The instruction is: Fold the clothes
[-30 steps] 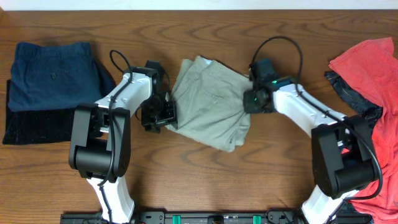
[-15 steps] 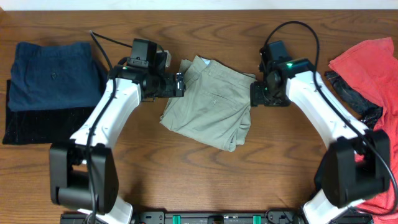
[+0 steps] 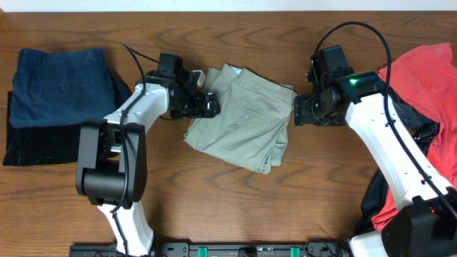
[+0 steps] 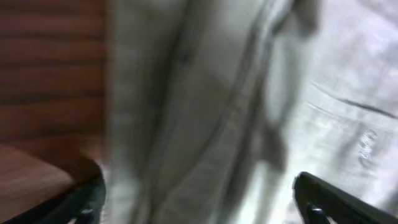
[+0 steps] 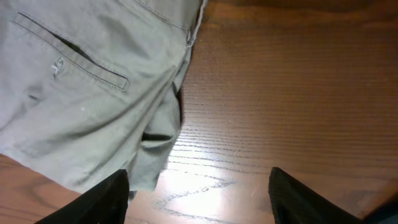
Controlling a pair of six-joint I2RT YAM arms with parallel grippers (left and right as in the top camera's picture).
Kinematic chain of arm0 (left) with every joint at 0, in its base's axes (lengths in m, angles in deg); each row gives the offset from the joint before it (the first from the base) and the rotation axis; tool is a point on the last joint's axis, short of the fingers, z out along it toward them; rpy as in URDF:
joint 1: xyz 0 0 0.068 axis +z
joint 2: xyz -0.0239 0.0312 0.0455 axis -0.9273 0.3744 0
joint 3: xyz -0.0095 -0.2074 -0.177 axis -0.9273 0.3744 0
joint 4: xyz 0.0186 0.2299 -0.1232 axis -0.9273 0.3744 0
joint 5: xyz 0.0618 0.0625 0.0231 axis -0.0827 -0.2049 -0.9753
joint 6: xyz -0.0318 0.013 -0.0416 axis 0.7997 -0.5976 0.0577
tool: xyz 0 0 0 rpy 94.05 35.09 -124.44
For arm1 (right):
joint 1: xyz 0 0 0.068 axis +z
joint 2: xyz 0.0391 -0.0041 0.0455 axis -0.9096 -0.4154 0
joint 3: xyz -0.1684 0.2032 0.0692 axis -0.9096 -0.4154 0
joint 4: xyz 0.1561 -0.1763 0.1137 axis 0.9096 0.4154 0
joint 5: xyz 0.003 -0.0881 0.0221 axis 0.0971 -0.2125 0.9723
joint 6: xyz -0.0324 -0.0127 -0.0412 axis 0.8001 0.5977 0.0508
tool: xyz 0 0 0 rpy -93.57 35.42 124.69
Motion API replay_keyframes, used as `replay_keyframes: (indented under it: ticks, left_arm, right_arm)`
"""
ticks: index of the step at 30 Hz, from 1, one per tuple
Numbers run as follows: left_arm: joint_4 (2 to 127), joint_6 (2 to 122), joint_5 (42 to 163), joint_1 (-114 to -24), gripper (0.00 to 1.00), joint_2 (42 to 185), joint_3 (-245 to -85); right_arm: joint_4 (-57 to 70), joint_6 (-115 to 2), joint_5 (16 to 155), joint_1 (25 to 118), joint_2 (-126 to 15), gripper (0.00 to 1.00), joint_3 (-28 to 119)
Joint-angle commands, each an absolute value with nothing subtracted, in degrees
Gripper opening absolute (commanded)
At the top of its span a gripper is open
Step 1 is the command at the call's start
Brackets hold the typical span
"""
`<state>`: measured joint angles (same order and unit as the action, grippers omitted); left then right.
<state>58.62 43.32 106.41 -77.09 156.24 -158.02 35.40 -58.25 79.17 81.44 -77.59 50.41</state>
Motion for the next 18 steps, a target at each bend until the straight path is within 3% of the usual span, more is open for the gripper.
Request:
replay_keyframes:
  ticks: [1, 4, 8, 12, 18]
  left_arm:
    - [59.9, 41.9, 114.1, -77.8, 0.87, 157.8, -158.1]
    - [60.1, 40.6, 113.8, -78.9, 0.79, 158.9, -157.3]
    - [60.3, 40.6, 112.8, -79.5, 0.54, 160.5, -157.2]
    - [60.1, 40.6, 112.8, -79.5, 0.09, 160.5, -157.2]
    - [65.0, 40.6, 99.7, -78.7, 0.06, 157.9, -159.7]
  right_arm:
    - [36.0, -58.0, 79.4, 81.4, -76.5, 0.70, 51.4]
    - [36.7, -58.0, 79.4, 81.4, -76.5, 0.70, 51.4]
    - [37.8, -58.0, 79.4, 81.3, -76.5, 0.70, 51.4]
    - [38.4, -58.0, 79.4, 80.7, -76.5, 0.70, 51.4]
    - [38.9, -58.0, 79.4, 78.2, -76.5, 0.69, 51.4]
